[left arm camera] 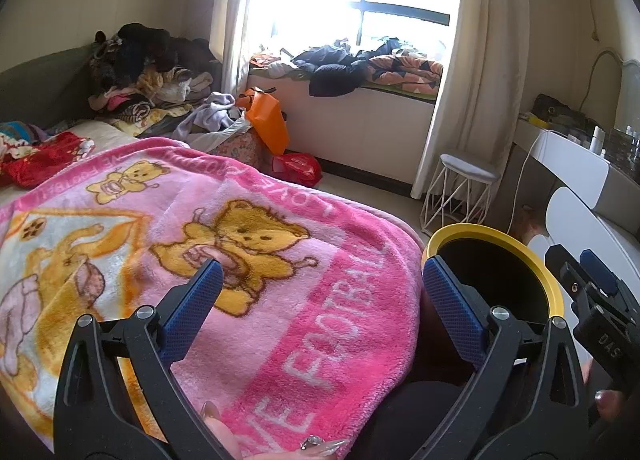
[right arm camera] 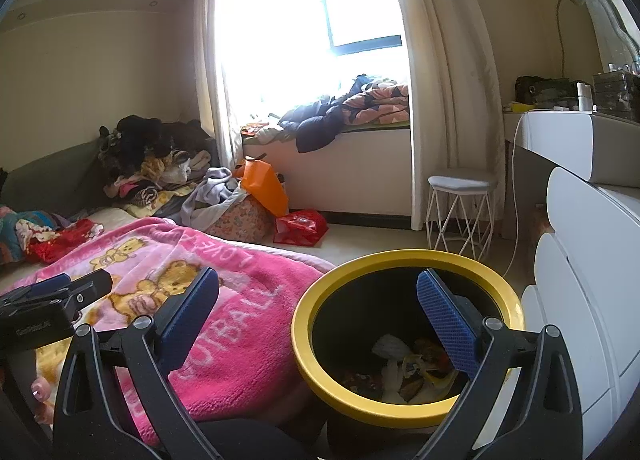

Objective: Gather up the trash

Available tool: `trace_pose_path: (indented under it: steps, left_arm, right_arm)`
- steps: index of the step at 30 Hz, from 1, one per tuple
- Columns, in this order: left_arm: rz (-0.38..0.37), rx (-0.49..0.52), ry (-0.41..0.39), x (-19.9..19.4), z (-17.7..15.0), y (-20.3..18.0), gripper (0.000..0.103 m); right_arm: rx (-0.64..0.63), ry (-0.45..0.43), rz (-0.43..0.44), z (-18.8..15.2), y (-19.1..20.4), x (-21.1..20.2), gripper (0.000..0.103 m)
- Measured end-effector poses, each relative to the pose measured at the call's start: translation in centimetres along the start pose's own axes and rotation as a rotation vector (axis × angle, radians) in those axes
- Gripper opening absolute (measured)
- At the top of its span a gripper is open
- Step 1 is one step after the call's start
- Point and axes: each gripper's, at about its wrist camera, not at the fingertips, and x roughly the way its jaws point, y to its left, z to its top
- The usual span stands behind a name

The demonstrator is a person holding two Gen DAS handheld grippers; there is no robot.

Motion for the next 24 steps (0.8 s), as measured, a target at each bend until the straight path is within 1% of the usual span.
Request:
trace_pose_path:
  steps: [24]
  left_arm:
    - [-0.008, 0.000, 0.005, 0.08, 0.03, -0.37, 0.092]
  right_arm:
    - [0.002, -0.002, -0.001, 0.12, -0.40, 0.00, 0.097]
